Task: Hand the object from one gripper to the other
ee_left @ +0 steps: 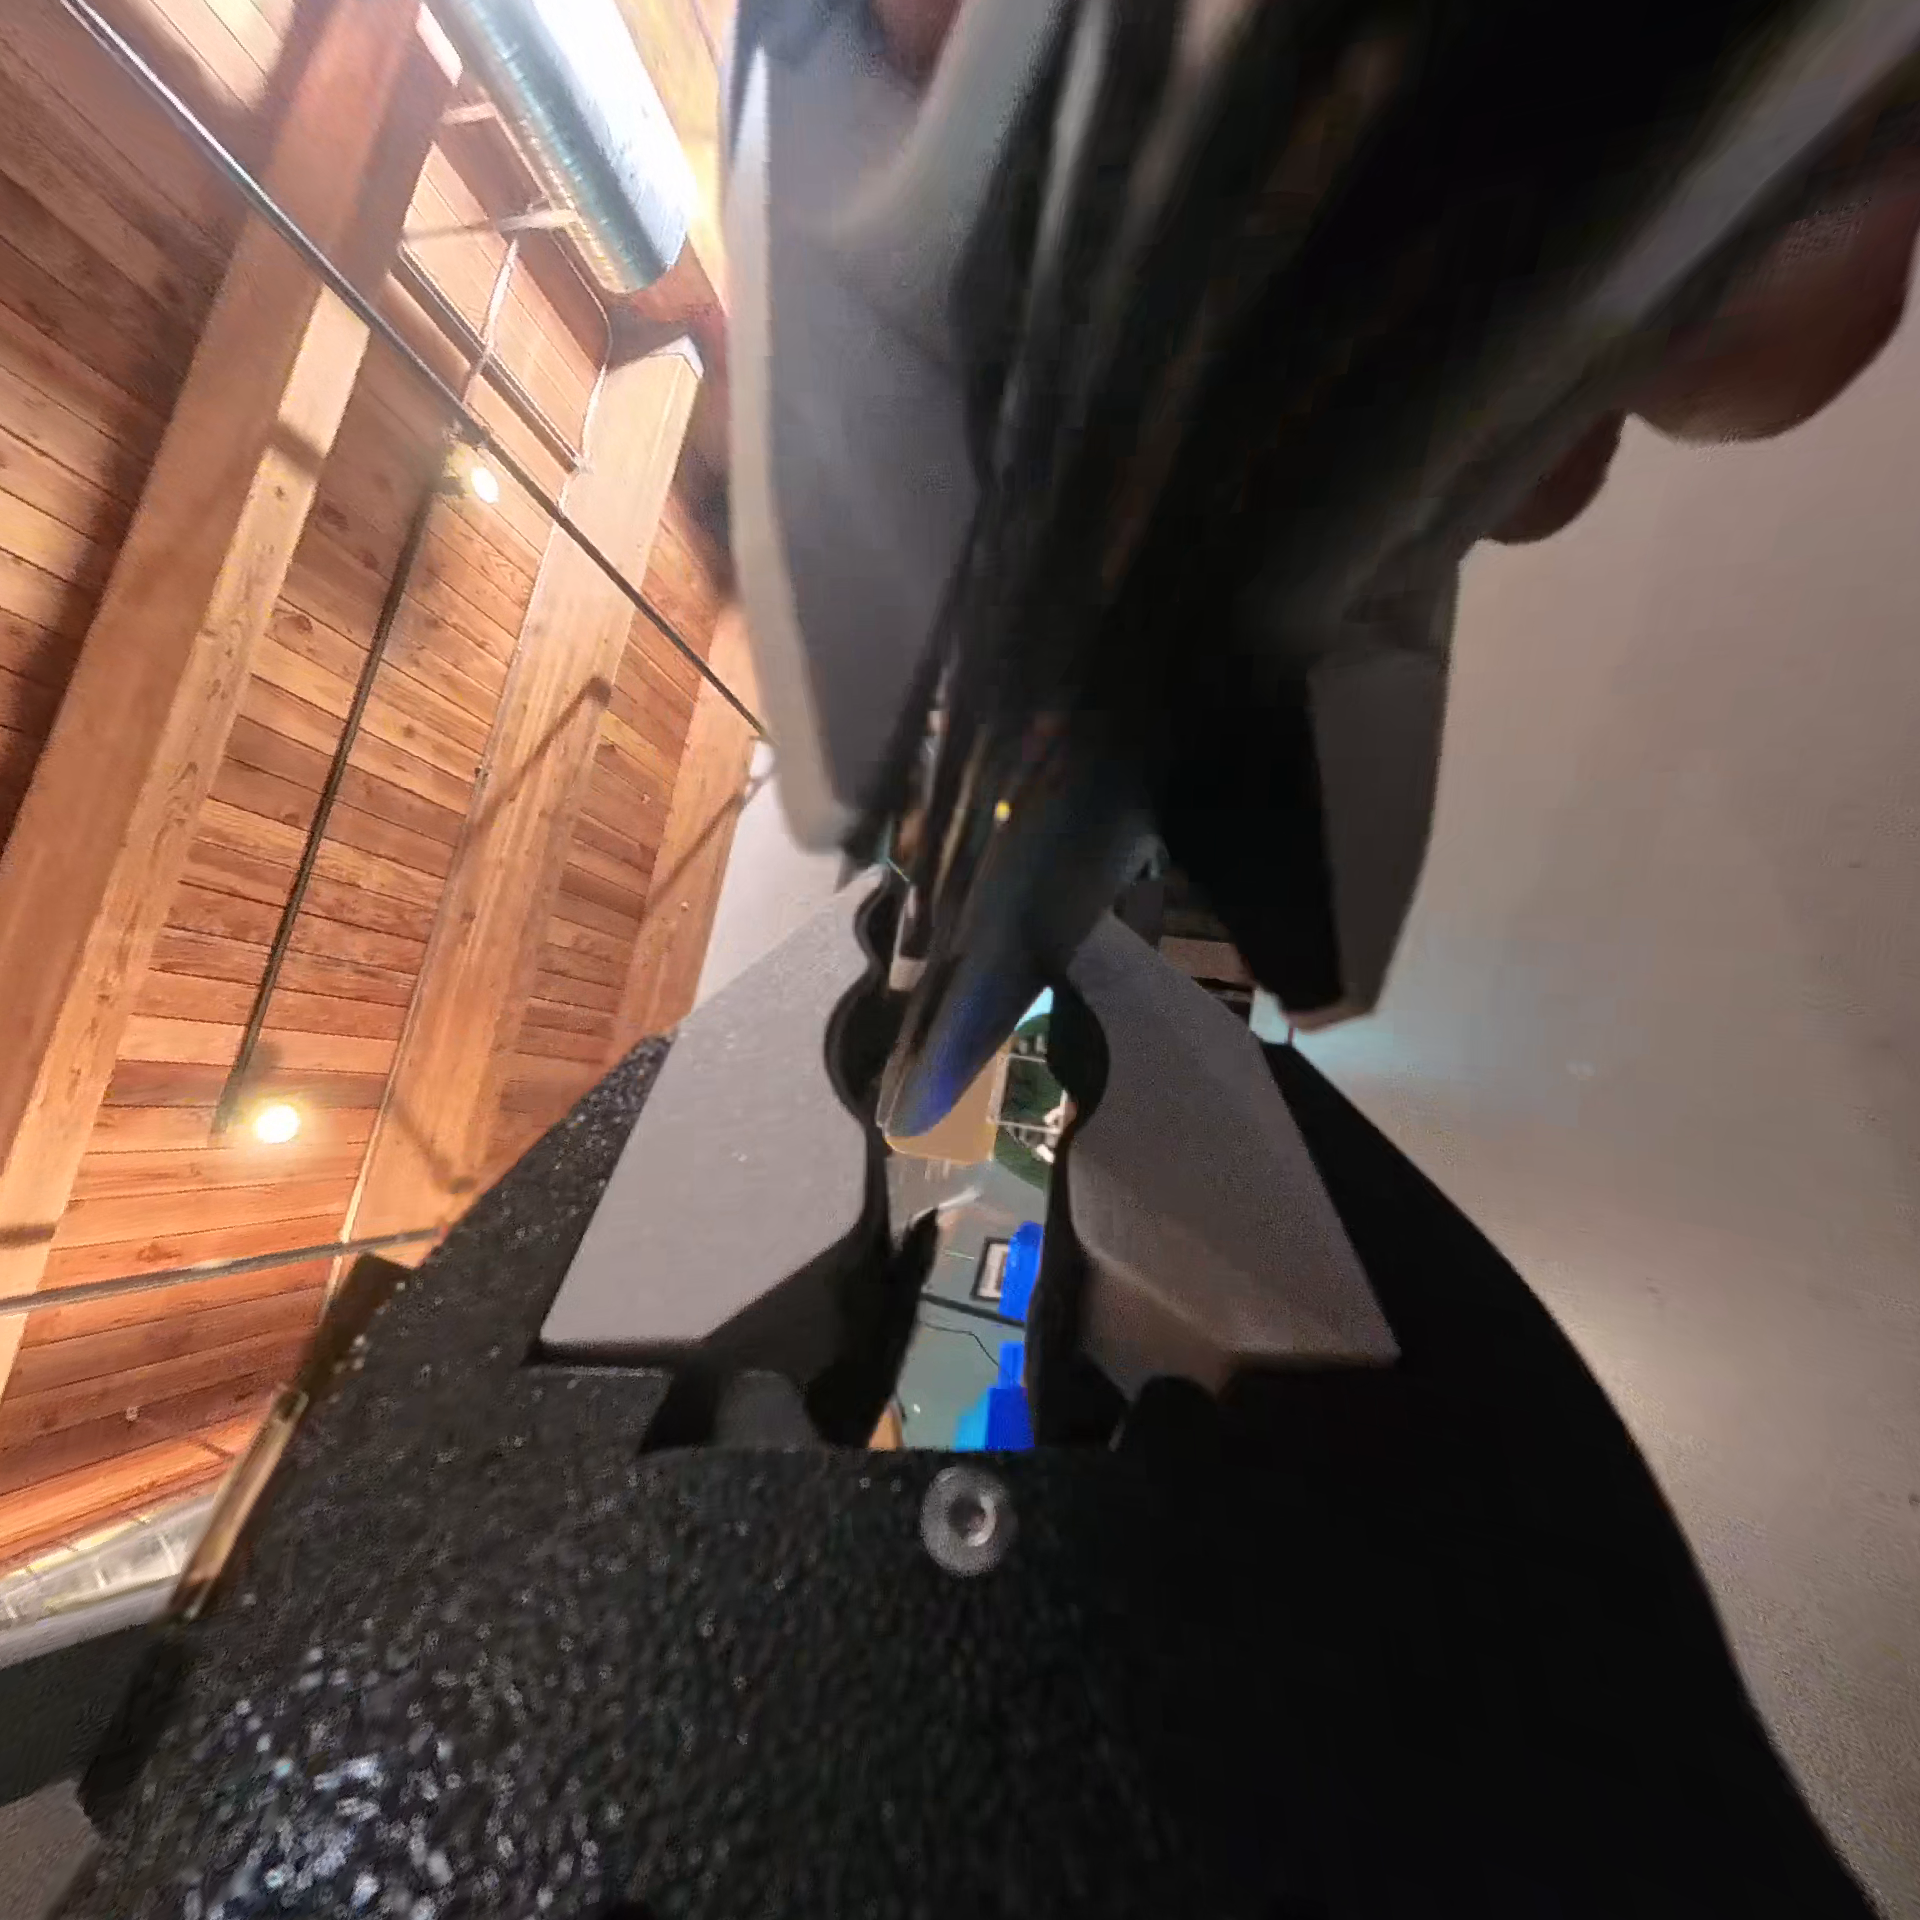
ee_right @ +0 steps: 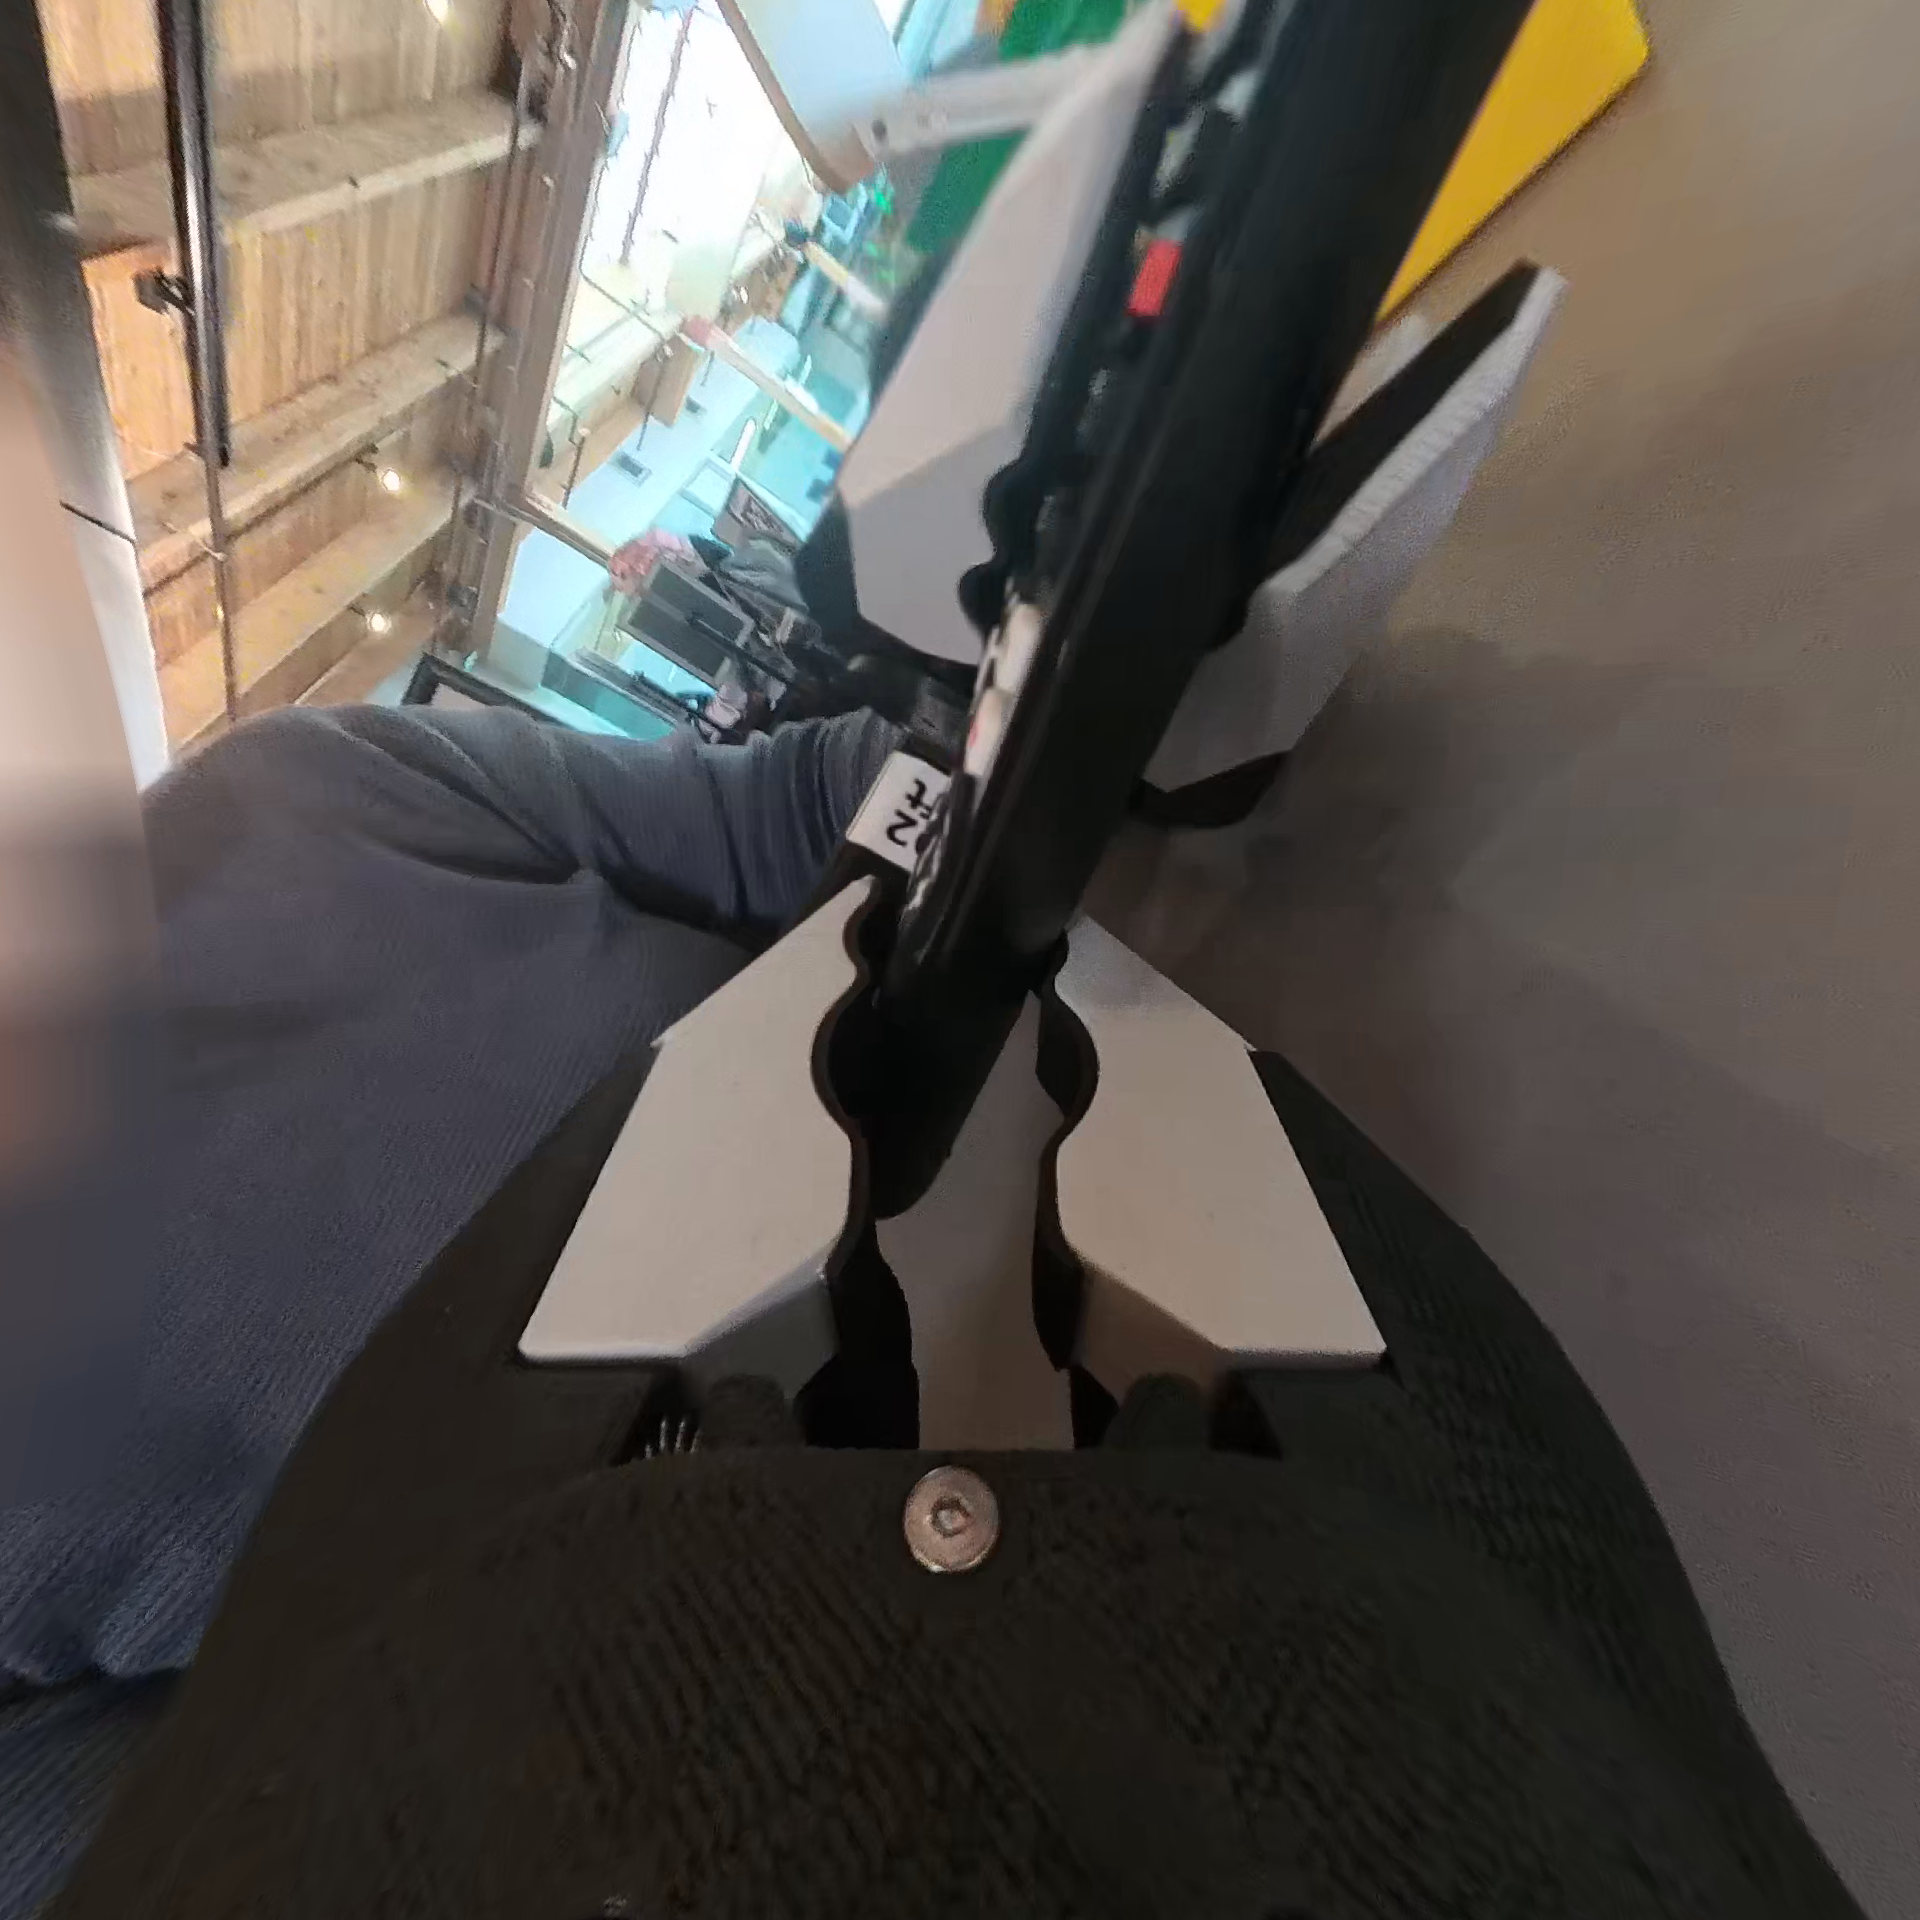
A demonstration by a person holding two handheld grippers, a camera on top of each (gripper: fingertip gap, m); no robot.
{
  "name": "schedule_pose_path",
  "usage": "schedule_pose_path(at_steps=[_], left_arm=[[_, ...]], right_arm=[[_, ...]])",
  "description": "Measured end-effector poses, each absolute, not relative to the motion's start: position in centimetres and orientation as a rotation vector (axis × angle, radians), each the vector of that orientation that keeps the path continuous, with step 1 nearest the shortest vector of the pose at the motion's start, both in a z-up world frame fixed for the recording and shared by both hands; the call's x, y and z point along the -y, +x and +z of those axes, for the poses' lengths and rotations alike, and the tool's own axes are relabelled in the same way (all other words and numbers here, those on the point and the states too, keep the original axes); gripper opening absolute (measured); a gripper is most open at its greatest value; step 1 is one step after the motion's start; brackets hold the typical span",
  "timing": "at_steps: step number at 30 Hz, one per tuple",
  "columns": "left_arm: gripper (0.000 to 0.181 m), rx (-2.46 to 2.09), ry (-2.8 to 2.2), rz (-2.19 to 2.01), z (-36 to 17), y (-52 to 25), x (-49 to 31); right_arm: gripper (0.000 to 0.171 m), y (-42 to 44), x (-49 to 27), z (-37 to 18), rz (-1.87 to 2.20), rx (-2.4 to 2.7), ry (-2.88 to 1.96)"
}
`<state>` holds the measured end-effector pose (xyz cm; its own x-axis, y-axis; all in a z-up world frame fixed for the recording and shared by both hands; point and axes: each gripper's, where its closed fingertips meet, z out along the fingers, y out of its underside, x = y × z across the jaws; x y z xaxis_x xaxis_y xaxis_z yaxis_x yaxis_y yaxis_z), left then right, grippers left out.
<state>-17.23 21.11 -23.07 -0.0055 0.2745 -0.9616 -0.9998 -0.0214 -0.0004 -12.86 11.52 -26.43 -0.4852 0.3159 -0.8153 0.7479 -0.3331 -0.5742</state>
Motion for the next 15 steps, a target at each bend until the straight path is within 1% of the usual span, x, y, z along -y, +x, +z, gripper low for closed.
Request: schedule_pose_path(at_steps=[1, 4, 6, 8, 10, 12, 15], left_arm=[[0.023, -0.977, -1.050, 1.334, -23.1, -17.7, -21.3], [0.022, -0.876, -1.199, 1.213, -23.1, -19.4, -21.6], [0.022, -0.771, -1.305, 1.071, -22.8, -20.5, -21.7], [0.023, -0.682, -1.397, 0.890, -22.8, -20.9, -21.9], [0.022, -0.599, -1.466, 0.622, -23.0, -20.2, -22.1], [0.022, -0.502, -1.487, 0.287, -22.0, -19.0, -22.0], [0.022, -0.416, -1.364, -0.317, -18.9, -15.8, -20.5]], right_arm=[[0.027, -13.1, -11.9, -26.1, -1.912, -1.568, 1.378], [0.042, -13.5, -13.2, -23.8, -2.098, -1.536, 1.335], [0.050, -13.8, -14.6, -21.7, -2.281, -1.523, 1.318], [0.063, -14.4, -16.3, -20.0, -2.490, -1.551, 1.348], [0.076, -15.2, -19.2, -18.1, -2.760, -1.511, 1.487], [0.077, -15.2, -21.5, -17.3, -2.947, -1.539, 1.627], [0.076, -15.9, -22.1, -18.6, -2.880, -1.698, 1.792]])
